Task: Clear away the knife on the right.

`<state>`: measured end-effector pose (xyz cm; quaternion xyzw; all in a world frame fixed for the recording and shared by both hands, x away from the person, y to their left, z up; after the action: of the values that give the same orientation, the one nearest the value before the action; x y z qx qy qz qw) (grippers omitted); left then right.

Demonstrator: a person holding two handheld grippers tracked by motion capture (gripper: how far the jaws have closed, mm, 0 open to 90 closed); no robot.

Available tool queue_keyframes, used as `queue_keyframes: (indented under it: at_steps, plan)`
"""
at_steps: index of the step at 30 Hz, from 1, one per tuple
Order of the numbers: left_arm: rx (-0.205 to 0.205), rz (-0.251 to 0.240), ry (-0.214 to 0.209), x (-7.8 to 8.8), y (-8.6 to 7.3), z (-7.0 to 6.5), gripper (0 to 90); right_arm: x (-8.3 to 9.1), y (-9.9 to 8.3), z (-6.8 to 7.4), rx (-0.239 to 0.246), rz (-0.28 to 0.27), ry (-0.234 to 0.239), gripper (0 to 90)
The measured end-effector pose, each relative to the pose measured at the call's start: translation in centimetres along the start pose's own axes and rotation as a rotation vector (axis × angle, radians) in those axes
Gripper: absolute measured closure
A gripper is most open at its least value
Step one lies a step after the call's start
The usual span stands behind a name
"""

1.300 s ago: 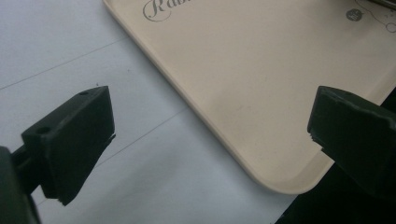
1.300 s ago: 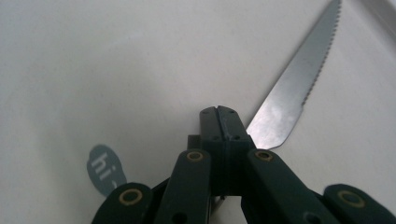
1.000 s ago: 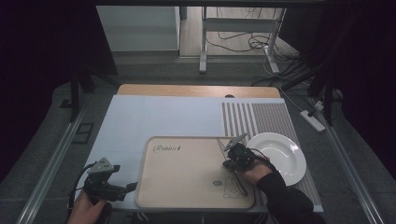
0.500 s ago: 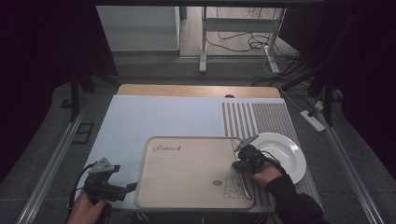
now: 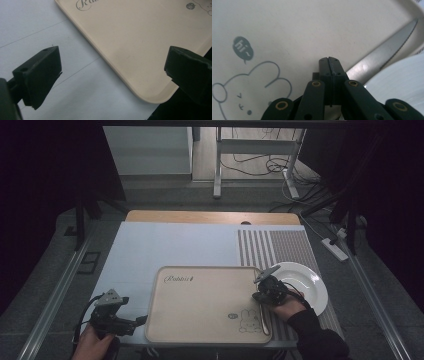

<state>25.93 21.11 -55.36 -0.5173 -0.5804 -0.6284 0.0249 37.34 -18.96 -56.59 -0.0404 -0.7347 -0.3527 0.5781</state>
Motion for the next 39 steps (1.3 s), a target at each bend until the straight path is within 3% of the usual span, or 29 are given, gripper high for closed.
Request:
queue_keyframes:
  at_steps: [10,14,22,28,33,39]
  plan:
    - [-0.001,0.001,-0.007,0.0,0.0,0.0,2.3,0.5,1.1,0.6,-0.015,-0.061,0.032,85.6]
    - [-0.001,0.002,-0.009,0.0,0.0,0.0,2.4,0.8,1.5,0.7,-0.018,-0.089,0.03,78.8]
    - [0.0,0.0,-0.01,0.0,0.0,0.0,2.4,1.3,1.9,0.9,-0.046,-0.132,0.032,54.6]
    - [0.0,0.001,-0.011,0.0,0.0,0.0,2.4,1.6,2.1,0.6,-0.049,-0.15,-0.013,29.0]
    - [0.0,0.001,-0.011,0.0,0.0,0.0,2.4,1.9,2.4,0.6,-0.108,-0.184,-0.005,15.6]
    - [0.0,0.0,-0.013,0.0,0.0,0.0,2.4,2.1,2.1,0.4,-0.109,-0.197,-0.035,3.5]
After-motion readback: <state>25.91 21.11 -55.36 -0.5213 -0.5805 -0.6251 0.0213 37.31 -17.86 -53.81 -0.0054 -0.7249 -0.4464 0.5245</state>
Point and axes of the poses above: each handheld gripper's, and its own axes: x roughly backward along the jaws, y roughly out of its top, z roughly to its left, the point moved 8 cm from there along -x, roughly forward along the jaws, and after that the axes turned 3 degrees about -y, right-handed, at the moved point
